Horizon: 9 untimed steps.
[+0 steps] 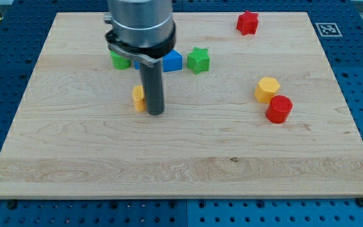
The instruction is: Point at the red circle
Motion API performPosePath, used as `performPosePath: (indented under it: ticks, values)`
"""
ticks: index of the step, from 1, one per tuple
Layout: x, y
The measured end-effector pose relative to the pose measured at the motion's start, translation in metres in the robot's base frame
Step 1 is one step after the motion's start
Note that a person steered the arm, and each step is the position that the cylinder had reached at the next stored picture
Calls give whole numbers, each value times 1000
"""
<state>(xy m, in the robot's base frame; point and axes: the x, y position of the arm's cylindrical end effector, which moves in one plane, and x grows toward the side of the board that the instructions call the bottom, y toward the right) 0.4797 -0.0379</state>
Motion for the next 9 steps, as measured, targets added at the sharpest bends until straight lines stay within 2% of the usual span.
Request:
performPosePath:
  ticks: [1, 2, 3, 4, 9]
  values:
    - [37, 75]
    - [57, 158]
    - [43, 228]
    - [1, 263]
    - [-1, 248]
